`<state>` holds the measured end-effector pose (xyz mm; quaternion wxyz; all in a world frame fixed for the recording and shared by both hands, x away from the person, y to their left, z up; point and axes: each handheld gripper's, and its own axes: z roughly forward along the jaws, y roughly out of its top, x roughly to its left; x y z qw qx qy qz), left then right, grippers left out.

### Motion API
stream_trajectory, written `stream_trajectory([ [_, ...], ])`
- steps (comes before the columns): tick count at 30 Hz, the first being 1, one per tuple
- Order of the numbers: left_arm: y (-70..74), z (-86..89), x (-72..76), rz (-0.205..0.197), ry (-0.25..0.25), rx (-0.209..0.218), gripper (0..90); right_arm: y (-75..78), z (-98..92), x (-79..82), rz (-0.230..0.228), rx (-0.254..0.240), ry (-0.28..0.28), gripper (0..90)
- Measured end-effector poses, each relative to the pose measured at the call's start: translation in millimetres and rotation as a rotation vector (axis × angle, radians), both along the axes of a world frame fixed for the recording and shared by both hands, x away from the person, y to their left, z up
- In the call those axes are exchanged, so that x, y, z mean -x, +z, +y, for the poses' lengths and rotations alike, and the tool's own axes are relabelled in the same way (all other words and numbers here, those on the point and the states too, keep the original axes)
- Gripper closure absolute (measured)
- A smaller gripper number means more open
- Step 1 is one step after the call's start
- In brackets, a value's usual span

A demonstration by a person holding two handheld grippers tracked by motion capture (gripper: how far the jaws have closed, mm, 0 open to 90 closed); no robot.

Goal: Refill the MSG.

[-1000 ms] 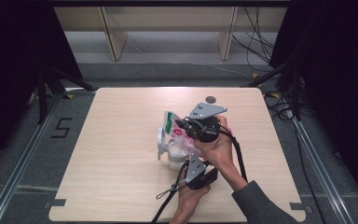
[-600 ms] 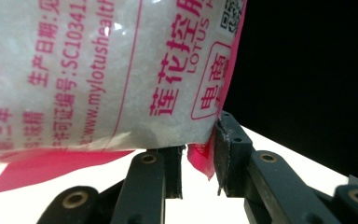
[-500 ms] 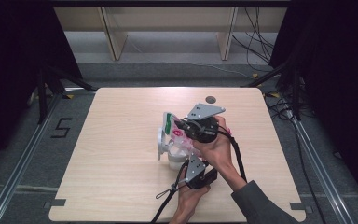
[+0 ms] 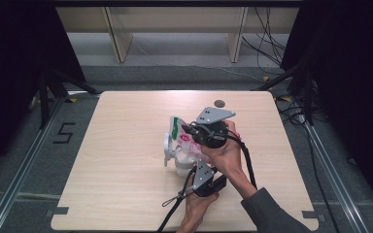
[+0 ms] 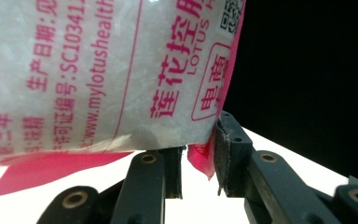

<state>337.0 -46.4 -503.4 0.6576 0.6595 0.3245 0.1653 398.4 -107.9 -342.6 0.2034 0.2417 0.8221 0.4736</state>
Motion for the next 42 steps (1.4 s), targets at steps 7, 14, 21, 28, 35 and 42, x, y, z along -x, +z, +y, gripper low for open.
stream_trajectory([
  [7,1.1,0.7,1.8,0.005,0.013,-0.024,73.6,0.1,0.2,0.3,-0.009,0.0,0.004,90.0],
  [14,1.0,0.3,1.4,0.006,0.01,-0.024,73.7,-1.1,1.0,0.3,0.0,-0.002,0.006,90.0],
  [21,0.7,0.2,0.1,-0.006,0.002,-0.006,73.7,-0.7,2.4,1.2,0.007,0.006,0.003,90.0],
  [28,1.1,0.8,-0.6,-0.008,0.006,-0.003,73.9,-0.7,3.0,0.0,0.004,0.003,0.016,90.0],
  [35,1.8,1.0,-1.3,-0.009,0.005,-0.006,74.0,-0.3,1.6,-1.5,-0.016,-0.017,0.006,90.0],
  [42,1.4,0.6,-1.7,-0.007,0.005,-0.009,74.0,-0.3,1.9,-1.4,-0.018,-0.017,0.007,90.0],
])
